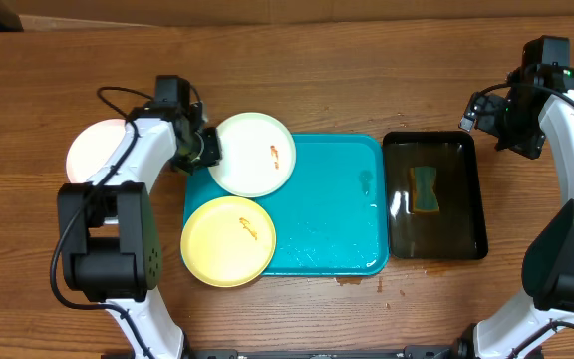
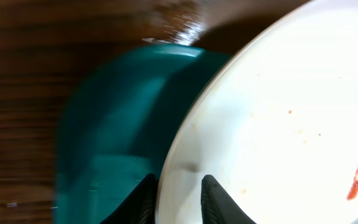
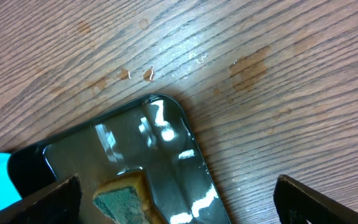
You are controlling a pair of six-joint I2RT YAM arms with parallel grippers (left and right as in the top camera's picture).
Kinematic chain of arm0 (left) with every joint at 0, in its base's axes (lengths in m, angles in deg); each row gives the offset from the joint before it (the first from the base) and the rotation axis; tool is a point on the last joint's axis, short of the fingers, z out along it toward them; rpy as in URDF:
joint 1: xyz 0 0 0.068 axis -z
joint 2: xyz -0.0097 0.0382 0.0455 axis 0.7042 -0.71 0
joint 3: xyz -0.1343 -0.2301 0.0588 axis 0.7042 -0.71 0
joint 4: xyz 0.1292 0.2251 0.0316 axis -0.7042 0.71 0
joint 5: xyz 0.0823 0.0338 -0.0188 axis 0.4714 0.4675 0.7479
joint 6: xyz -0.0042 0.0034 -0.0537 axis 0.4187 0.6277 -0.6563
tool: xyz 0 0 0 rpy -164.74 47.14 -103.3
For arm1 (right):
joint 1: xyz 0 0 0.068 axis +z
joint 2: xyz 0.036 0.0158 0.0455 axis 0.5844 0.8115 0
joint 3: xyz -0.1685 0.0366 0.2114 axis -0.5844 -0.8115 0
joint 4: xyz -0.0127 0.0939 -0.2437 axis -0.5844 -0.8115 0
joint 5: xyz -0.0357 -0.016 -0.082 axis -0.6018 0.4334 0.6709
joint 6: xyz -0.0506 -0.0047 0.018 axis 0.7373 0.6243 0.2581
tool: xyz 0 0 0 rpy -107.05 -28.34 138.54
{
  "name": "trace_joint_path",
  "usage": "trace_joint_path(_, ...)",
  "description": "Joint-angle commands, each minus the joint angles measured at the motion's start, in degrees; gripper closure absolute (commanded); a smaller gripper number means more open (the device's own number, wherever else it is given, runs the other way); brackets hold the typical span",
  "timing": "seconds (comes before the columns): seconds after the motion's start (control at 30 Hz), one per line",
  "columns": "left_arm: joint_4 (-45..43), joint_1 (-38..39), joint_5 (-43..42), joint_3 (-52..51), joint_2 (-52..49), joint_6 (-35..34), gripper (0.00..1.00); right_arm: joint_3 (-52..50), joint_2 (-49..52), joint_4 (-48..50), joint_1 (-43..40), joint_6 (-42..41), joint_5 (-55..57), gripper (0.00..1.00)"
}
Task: Clean dirty plates on tray and stack at the side
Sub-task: 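Grip the white plate's rim and drag it right across the blue tray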
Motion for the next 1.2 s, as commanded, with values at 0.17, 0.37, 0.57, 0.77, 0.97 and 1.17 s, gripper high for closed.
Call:
trace_joint_path(0.17,-0.09,3.91,-6.36,0.83,1.4,0.83,0.72,0.52,-1.51,0.28,-0.11,-0.04,0.11,0.0)
trace_joint_path(0.37,0.79,9.05,-6.25,0.79,1.38,0.0,0.69,0.52,-1.51,0.31,-0.11,-0.04,0.11,0.0)
trace_joint_path(0.57,1.38,15.58,-5.7,0.74,1.36,-0.04,0.66,0.52,-1.51,0.28,-0.11,-0.04,0.11,0.0)
trace_joint_path(0.77,1.51,18.78,1.31,0.76,1.36,-2.82,0.61,0.52,-1.51,0.28,-0.11,-0.07,0.11,0.0)
trace_joint_path(0.97,1.77,18.97,2.34,0.76,1.36,-5.44,0.64,0.52,-1.51,0.28,-0.11,-0.07,0.11,0.0)
trace_joint_path(1.17,1.73,20.44,2.95,0.74,1.25,-5.99,0.75,0.52,-1.51,0.28,-0.11,-0.07,0.11,0.0)
